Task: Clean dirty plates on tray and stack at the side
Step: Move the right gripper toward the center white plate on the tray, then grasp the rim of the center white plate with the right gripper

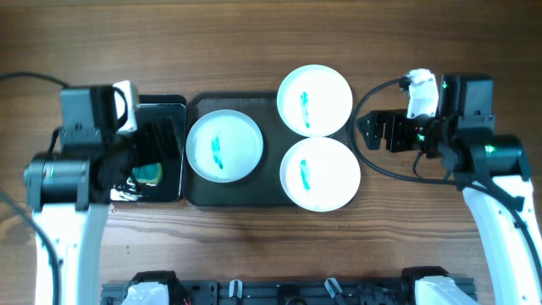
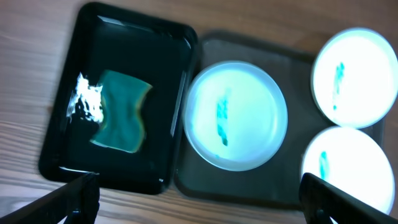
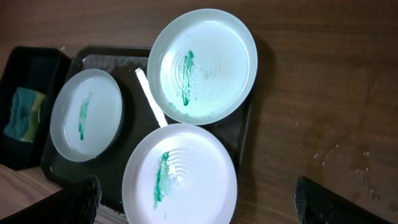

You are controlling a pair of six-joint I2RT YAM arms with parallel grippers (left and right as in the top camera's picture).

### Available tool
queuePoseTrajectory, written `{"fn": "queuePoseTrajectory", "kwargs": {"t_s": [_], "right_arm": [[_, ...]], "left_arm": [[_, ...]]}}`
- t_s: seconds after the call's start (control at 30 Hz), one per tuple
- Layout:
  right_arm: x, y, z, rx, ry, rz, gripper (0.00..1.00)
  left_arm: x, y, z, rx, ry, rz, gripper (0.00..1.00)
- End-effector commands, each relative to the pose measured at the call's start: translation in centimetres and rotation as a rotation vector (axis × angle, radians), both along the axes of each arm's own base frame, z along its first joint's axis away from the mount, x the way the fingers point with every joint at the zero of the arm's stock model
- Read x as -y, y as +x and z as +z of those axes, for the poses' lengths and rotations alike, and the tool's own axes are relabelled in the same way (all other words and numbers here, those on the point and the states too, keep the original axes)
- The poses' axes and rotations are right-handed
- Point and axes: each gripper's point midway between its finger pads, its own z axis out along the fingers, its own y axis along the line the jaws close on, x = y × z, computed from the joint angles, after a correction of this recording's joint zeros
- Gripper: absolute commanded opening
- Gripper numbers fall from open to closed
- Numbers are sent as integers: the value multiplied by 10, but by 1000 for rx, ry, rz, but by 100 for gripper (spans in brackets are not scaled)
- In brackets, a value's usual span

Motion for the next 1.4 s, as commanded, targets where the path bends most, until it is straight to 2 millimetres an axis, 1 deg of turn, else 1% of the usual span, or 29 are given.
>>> {"fn": "queuePoseTrajectory", "kwargs": {"t_s": [0.0, 0.07, 0.13, 0.17, 0.2, 0.23, 0.3, 0.33, 0.37, 0.43, 0.47, 0.57, 0.67, 0.7, 0.8, 0.9, 1.0, 1.07, 1.1, 1.17, 1.33, 1.37], "right_arm": [[-12, 10, 9, 59, 10, 97, 100], [-20, 11, 9, 30, 81, 85, 100], [-32, 15, 8, 24, 137, 122, 100], [-37, 17, 4, -2, 156, 111, 100], [-41, 18, 0, -22, 165, 107, 97], [-48, 19, -6, -49, 175, 109, 93], [-64, 21, -22, -132, 202, 72, 82], [-83, 22, -39, -212, 210, 41, 74], [-92, 24, -51, -249, 194, 26, 72], [-109, 26, -68, -300, 163, 14, 66], [-119, 26, -77, -323, 145, 21, 62], [-147, 31, -97, -362, 117, 44, 52], [-172, 40, -119, -369, 110, 74, 47], [-178, 42, -126, -370, 108, 84, 46], [-194, 43, -149, -377, 98, 125, 41], [-206, 43, -161, -350, 83, 187, 38], [-216, 40, -175, -342, 60, 235, 38], [-221, 36, -187, -360, 51, 245, 37], [-222, 35, -192, -367, 47, 247, 33], [-225, 33, -199, -375, 43, 253, 30], [-232, 31, -216, -402, 47, 234, 29], [-233, 32, -219, -407, 52, 220, 22]], "left_arm": [[18, 10, -9, -54, -79, -63, 100], [19, 13, -16, -79, -88, -66, 100], [27, 13, -21, -104, -128, -85, 100], [29, 14, -22, -110, -140, -91, 100], [29, 14, -23, -113, -139, -91, 100], [29, 14, -23, -116, -139, -91, 100], [29, 15, -23, -115, -142, -92, 100], [30, 15, -23, -113, -141, -100, 100], [28, 16, -24, -116, -135, -96, 100], [22, 16, -26, -121, -111, -64, 100], [15, 17, -28, -127, -89, -16, 100], [-18, 15, -31, -138, 17, 179, 100], [-20, 15, -31, -139, 22, 183, 100], [-20, 15, -31, -139, 22, 184, 100], [-20, 15, -31, -137, 21, 184, 100], [-17, 16, -31, -136, 9, 181, 100], [-18, 15, -31, -139, 10, 181, 100], [-18, 16, -31, -136, 10, 181, 100], [-18, 16, -31, -136, 9, 181, 100], [-18, 16, -31, -138, 10, 182, 100], [-21, 19, -41, -173, 22, 190, 100], [-24, 21, -45, -190, 34, 198, 100]]}}
